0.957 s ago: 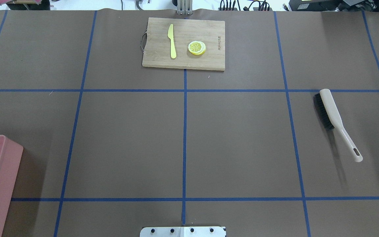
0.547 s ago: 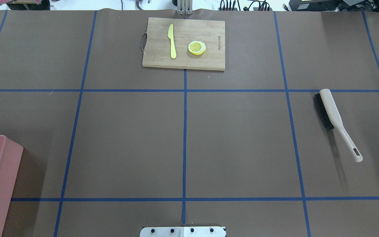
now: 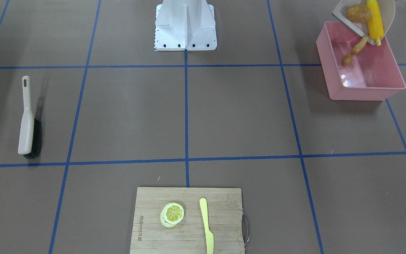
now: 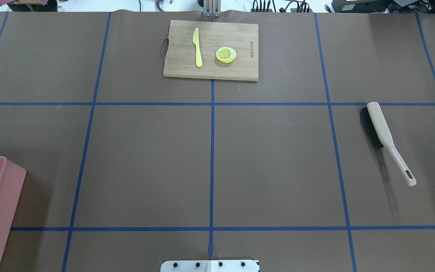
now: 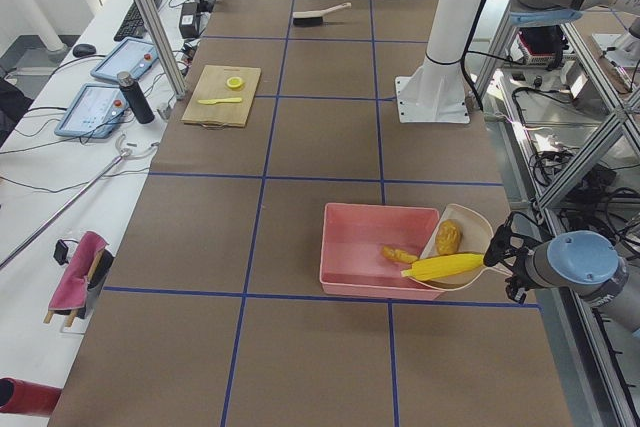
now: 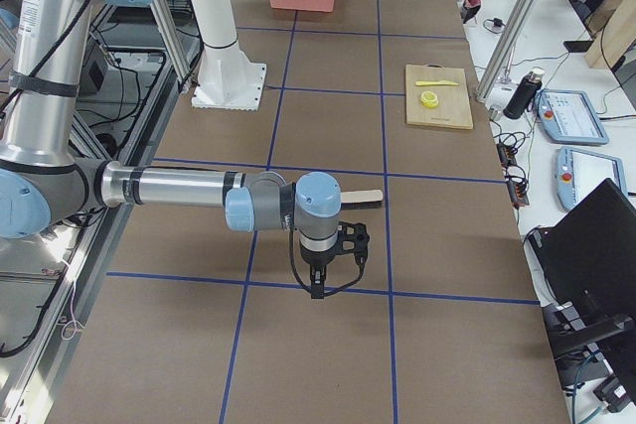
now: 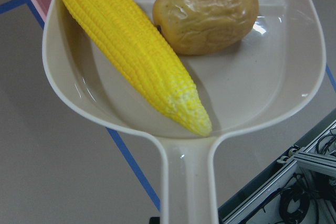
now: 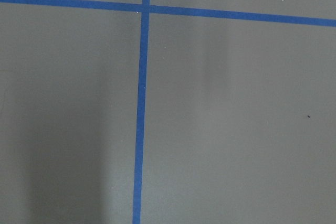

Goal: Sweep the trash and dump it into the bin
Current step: 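Tilt the white dustpan with the left gripper to pour produce into the pink bin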

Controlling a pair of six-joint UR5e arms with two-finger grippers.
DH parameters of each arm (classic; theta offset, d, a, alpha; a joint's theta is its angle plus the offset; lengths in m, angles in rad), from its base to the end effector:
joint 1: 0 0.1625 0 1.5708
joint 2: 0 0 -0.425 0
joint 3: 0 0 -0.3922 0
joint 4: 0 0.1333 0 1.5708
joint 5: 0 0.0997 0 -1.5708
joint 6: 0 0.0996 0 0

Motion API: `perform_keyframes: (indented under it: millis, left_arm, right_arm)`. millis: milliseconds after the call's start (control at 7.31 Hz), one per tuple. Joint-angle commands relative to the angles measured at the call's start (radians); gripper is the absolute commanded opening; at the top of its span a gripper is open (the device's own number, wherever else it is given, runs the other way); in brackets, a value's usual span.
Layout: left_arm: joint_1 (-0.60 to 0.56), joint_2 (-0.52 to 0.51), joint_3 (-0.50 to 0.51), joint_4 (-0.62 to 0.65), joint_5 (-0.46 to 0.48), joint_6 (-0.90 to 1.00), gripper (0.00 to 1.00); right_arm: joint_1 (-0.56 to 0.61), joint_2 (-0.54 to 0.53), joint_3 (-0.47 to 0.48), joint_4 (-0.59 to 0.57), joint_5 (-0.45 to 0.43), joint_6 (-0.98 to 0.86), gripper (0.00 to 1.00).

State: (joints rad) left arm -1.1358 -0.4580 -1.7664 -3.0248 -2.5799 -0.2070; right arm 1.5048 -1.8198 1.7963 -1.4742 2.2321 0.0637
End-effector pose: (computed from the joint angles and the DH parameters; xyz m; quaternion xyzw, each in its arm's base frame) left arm -0.0570 0.0065 0.6564 0.0732 0.5155 0.2234 0.8240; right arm 0.0461 -0.3964 0.6547 0.0135 -0.3260 -0.0130 0.9452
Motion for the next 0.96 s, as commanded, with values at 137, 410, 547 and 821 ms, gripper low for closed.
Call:
perform_keyframes:
  millis: [137,410,547,821]
  left_arm:
    - [-0.085,-0.036,-0.073,0.122,-0.081,-0.090,0.00]
    - [-0.104,-0.041,-0.105,0.139,-0.139,-0.187,0.00]
    - [-0.110,-0.045,-0.108,0.139,-0.193,-0.269,0.00]
    - [-0.145,-0.065,-0.107,0.139,-0.293,-0.414,0.00]
  right_arm:
    - [0.000,-0.001,-0.006,0.000,-0.002,-0.001,1.00]
    - [0.000,-0.001,-0.009,0.000,-0.002,-0.001,1.00]
    - [0.000,-0.001,-0.012,0.000,0.000,-0.001,1.00]
    - [0.000,0.000,-0.014,0.003,0.000,-0.001,1.00]
